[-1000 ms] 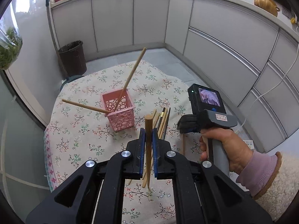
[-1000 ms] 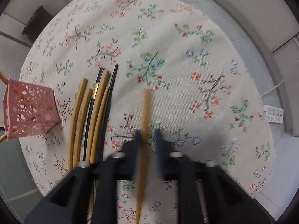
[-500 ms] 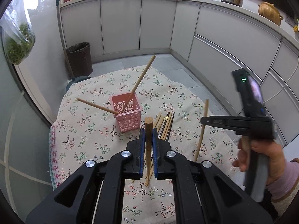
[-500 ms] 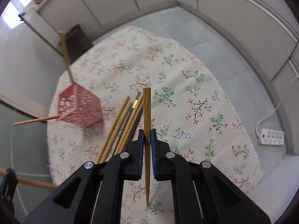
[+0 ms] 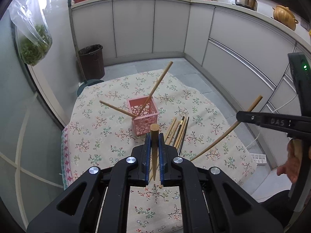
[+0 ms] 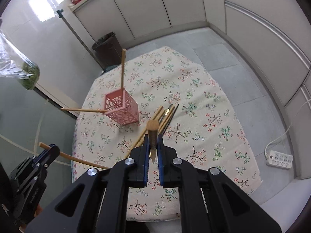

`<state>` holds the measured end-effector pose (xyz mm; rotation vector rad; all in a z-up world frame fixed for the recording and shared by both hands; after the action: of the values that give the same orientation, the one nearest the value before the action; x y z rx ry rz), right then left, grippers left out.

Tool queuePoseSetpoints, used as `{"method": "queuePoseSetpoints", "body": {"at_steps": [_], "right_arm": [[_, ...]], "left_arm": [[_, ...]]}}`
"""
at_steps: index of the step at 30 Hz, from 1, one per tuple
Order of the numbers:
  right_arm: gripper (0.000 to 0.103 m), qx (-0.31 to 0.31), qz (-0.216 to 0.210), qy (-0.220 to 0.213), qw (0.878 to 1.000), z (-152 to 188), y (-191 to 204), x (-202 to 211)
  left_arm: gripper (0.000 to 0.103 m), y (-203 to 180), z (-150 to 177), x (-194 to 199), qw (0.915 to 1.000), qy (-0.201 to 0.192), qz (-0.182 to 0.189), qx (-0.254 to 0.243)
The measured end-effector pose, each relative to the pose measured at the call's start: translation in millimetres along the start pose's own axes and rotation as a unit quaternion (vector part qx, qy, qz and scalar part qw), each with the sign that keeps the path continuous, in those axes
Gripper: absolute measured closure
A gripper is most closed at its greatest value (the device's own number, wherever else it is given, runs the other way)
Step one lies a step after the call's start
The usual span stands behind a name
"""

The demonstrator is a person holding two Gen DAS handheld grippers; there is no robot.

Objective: Organize utensils

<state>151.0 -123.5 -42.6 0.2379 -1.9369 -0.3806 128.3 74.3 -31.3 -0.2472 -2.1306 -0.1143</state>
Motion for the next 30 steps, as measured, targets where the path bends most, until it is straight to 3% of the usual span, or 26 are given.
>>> {"method": "queuePoseSetpoints", "body": {"at_steps": [14, 30], "right_arm": [[0.095, 0.027, -0.030, -0.059, 0.997, -25, 22, 80], [0.095, 0.011, -0.035, -0.046, 0.998, -36, -3, 61]], "left_arm": [[0.096, 4, -41, 35, 0.9993, -0.036, -0.010, -0.001], [0.096, 17, -125, 41, 0.9949, -0.088, -0.005, 0.048]]}}
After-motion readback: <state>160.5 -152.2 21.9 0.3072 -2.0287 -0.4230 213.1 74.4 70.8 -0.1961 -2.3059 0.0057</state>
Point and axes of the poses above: each gripper's, at about its wrist camera, not at the fingertips, and x roughly against the way its jaws point, y to its left, z to its underside, the point moved 3 cm from there along -x, roughly the way its jaws point, and after that the axes turned 10 degrees about y, right-handed, at the moved point
